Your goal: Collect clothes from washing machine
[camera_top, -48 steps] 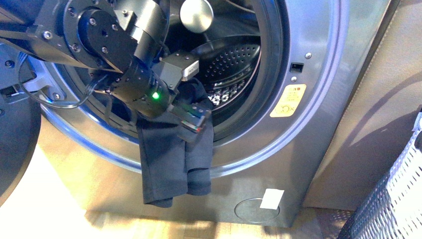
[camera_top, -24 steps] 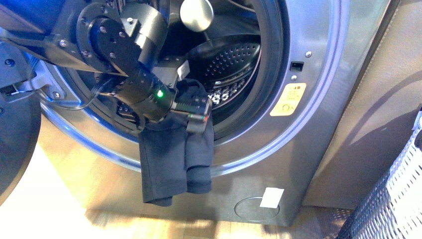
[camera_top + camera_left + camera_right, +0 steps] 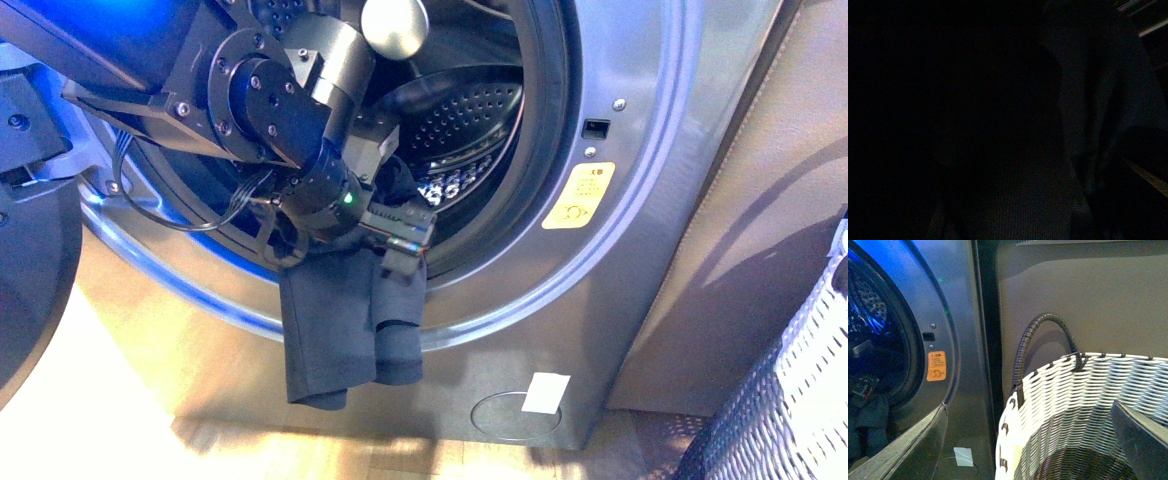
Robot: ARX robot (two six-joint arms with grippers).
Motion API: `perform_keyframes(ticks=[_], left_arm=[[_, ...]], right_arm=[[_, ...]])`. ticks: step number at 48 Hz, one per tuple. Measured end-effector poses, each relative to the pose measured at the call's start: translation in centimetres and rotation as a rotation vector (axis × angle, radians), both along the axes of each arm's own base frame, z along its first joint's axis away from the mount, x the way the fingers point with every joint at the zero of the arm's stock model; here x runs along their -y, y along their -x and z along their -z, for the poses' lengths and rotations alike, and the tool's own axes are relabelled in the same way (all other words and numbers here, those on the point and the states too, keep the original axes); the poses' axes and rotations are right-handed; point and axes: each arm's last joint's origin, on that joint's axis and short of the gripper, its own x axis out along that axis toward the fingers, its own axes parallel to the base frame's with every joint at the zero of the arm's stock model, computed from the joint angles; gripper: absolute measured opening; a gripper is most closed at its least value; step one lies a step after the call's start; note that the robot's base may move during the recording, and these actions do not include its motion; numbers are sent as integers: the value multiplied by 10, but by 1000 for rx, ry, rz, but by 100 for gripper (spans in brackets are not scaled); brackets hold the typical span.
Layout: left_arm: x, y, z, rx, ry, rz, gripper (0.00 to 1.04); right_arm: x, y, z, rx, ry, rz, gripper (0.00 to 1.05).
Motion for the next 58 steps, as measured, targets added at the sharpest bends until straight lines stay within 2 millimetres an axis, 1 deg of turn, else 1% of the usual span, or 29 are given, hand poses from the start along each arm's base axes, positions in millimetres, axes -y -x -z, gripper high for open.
perform_keyframes(ticks=[3,9,11,19,39,42,47,53,58], left_arm=[[-6,-1,1,-17,7,-6,98],[-21,-2,4,-80,75,-18,98],[-22,-1,4,-82,76,-19,95],[-22,0,7,-78,57,-13,71],[-20,0,5,-38,15,13,16],[-21,1,4,-25,18,17,13],[-22,7,2,1,19,37,12],[-25,21,-2,39,6,67,11],[-28,35,-9,74,-2,97,11]], right_arm=[[0,0,0,0,0,0,97],[0,0,0,0,0,0,97],[0,0,0,0,0,0,97],[0,0,0,0,0,0,97],[0,0,0,0,0,0,97],[0,0,0,0,0,0,97],[0,0,0,0,0,0,97],[0,0,0,0,0,0,97],[0,0,0,0,0,0,97]])
